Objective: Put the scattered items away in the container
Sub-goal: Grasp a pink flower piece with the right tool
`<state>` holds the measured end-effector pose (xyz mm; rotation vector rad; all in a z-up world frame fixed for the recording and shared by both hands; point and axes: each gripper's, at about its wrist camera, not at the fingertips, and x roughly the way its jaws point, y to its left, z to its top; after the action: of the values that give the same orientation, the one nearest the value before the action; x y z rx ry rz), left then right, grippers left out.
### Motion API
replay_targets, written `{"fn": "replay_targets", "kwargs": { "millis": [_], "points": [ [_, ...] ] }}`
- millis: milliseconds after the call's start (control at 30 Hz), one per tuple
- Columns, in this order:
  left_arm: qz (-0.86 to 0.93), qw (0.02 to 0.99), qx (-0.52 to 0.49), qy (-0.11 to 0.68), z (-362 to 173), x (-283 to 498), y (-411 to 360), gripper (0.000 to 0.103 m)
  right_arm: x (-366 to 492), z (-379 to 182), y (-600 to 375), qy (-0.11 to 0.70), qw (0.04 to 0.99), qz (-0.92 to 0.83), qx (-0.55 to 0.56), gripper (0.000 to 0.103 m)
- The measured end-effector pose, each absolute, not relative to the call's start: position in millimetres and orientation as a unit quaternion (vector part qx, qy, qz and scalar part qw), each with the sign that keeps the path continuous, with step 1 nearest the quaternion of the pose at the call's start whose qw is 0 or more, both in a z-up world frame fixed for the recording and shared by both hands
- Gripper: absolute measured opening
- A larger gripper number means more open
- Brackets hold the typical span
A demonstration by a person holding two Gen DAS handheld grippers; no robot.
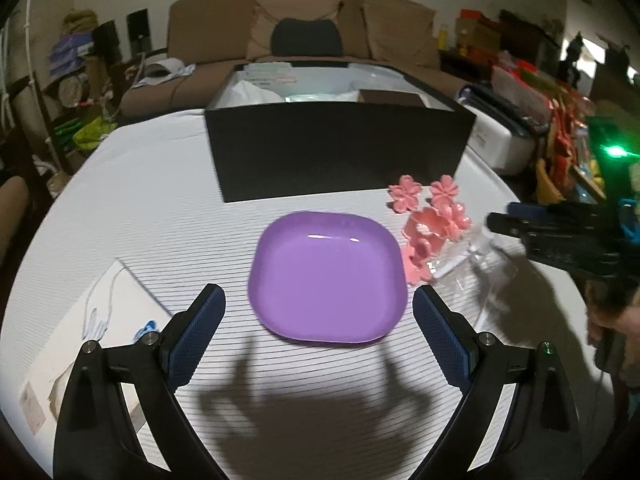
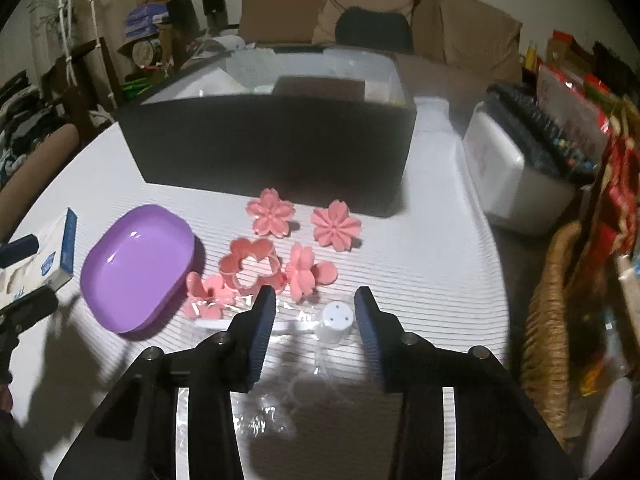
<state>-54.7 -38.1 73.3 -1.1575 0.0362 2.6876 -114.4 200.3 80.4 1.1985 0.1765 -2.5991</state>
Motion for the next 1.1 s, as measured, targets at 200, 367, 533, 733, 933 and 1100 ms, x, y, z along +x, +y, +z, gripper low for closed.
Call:
{"fn": "replay_targets", "kwargs": {
  "millis": [200, 367, 533, 733, 933, 1100],
  "points": [
    [0.905, 0.12, -0.407, -0.016, 72.0, -73.5, -43.8, 0.095, -136.9, 65.4, 196.5, 0.057, 0.143, -0.893, 0.422, 0.042],
    [0.891, 0.122, -0.434, -0.05, 66.9, -83.1, -48.9, 0.095, -154.3, 49.7, 189.7, 0.067, 0.148, -0.887, 0.432, 0.042],
    [0.891, 0.106, -0.44, -0.044, 62.7, -83.8, -54.8, 0.095, -157.0, 45.6, 181.5, 0.075, 0.165, -0.887, 0.425, 0.019],
    [0.883, 0.101, -0.455, -0.059, 56.2, -87.5, -61.5, 0.095, -154.7, 54.5, 179.8, 0.07, 0.174, -0.888, 0.419, 0.008],
    [0.881, 0.099, -0.458, -0.067, 58.2, -86.8, -66.2, 0.095, -147.9, 80.6, 185.4, 0.049, 0.179, -0.896, 0.404, 0.007],
    [0.877, 0.087, -0.466, -0.074, 56.8, -89.5, -72.5, 0.095, -132.0, 108.5, 174.9, 0.026, 0.224, -0.893, 0.391, 0.007]
  ]
}}
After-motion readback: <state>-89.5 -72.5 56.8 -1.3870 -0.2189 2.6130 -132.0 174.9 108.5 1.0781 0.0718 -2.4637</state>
